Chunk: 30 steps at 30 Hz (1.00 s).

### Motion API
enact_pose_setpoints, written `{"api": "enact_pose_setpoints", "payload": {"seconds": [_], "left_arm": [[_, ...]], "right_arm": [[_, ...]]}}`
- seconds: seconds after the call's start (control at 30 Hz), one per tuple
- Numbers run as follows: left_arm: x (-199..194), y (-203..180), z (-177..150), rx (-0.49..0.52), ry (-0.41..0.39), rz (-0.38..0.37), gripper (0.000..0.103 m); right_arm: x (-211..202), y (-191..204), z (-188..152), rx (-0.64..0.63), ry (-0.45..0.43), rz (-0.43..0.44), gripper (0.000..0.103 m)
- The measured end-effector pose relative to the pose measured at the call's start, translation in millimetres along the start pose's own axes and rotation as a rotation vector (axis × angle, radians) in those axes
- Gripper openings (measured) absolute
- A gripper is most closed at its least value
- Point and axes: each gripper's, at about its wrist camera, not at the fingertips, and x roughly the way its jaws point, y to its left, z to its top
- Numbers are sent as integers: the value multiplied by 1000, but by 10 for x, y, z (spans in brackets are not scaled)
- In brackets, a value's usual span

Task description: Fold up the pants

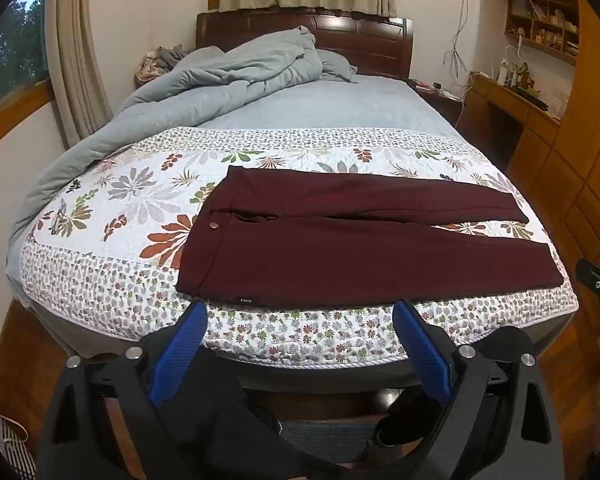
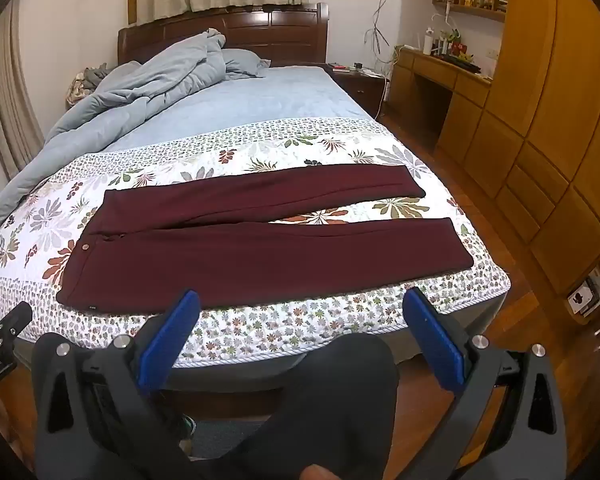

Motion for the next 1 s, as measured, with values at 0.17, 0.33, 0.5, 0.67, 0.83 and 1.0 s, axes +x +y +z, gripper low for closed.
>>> {"api": "enact_pose_setpoints", "payload": {"seconds": [0.17,0.33,0.5,0.67,0.83,1.0], "left_arm": [[-1,9,0,-4,-1,0,94],[2,11,-1,-4,0,4,94],[2,17,-1,-3,0,6,94],[-39,5,-23,-1,-1,9,94],[-39,12,-16,0,-2,14,94],[-56,14,26,-2,-6,13,94]], "right_arm": [[0,-2,0,1,1,2,101],[1,1,0,0,3,2,101],[5,-5,1,2,5,3,101],[5,2,1,1,5,1,101],[2,9,3,0,4,1,101],[24,15,-18,1,4,1,101]]}}
